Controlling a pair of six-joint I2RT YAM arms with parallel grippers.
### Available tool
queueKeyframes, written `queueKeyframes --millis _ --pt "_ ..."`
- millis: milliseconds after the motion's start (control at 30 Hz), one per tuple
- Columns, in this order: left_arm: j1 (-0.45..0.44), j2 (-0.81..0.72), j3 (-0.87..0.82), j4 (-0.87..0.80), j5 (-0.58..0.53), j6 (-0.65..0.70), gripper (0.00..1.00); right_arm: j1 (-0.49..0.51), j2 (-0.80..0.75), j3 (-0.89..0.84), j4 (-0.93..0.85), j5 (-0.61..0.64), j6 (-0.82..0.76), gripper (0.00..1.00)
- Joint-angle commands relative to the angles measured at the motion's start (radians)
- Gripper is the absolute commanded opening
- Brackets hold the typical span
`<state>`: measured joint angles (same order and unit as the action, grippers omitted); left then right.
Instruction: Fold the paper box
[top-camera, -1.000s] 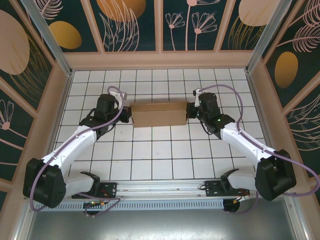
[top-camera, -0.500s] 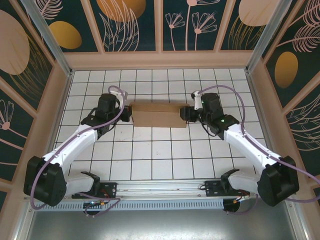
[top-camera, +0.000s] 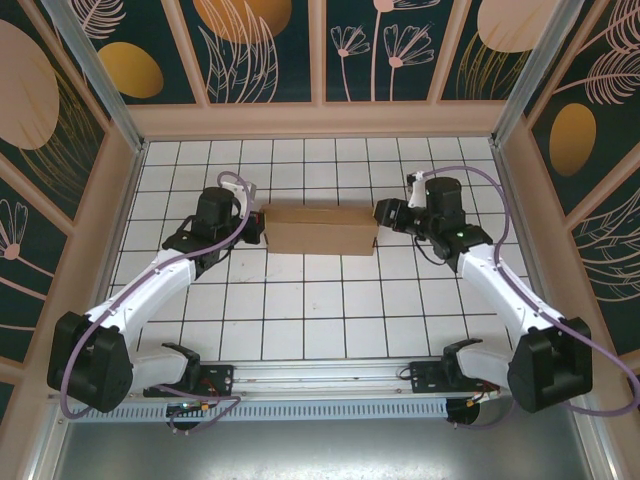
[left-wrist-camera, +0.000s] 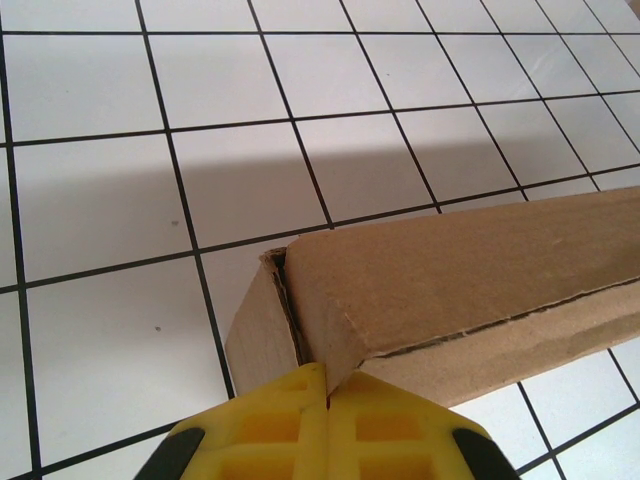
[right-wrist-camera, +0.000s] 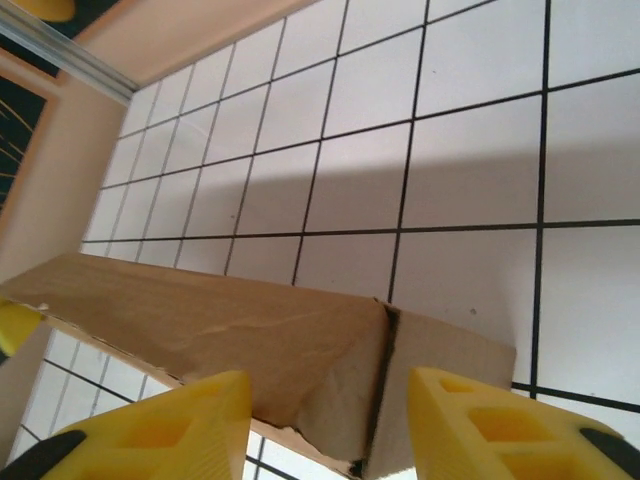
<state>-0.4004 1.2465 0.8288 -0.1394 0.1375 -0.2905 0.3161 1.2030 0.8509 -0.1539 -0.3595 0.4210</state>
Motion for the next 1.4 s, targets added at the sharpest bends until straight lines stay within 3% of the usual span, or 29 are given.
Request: queueKeyframes --millis 0,100,267,467,800,1367 --pt "-0.011 0.020 -0.006 -0.088 0.015 -0.012 0.00 0.003 0.022 -0.010 0.017 0.035 0.023 0.41" --pt "-0.011 0.012 -0.012 -0.083 0.028 -0.022 0.02 0.005 0.036 -0.039 0.019 0.040 0.022 0.37" --pt "-0.011 -0.035 -0.016 -0.081 0.056 -0.041 0.28 0.007 0.026 -0.073 0.034 0.045 0.041 0.35" --pt "-0.011 -0.098 -0.007 -0.094 0.108 -0.064 0.43 0.015 0.023 -0.073 0.042 0.063 0.076 0.35" --pt "-0.008 -0.134 0.039 -0.103 0.223 -0.095 0.41 0.015 0.040 -0.046 0.037 0.082 0.110 0.36" --pt "0.086 -0.040 0.064 -0.006 0.161 -0.205 0.50 0.015 0.053 -0.039 0.029 0.080 0.102 0.39"
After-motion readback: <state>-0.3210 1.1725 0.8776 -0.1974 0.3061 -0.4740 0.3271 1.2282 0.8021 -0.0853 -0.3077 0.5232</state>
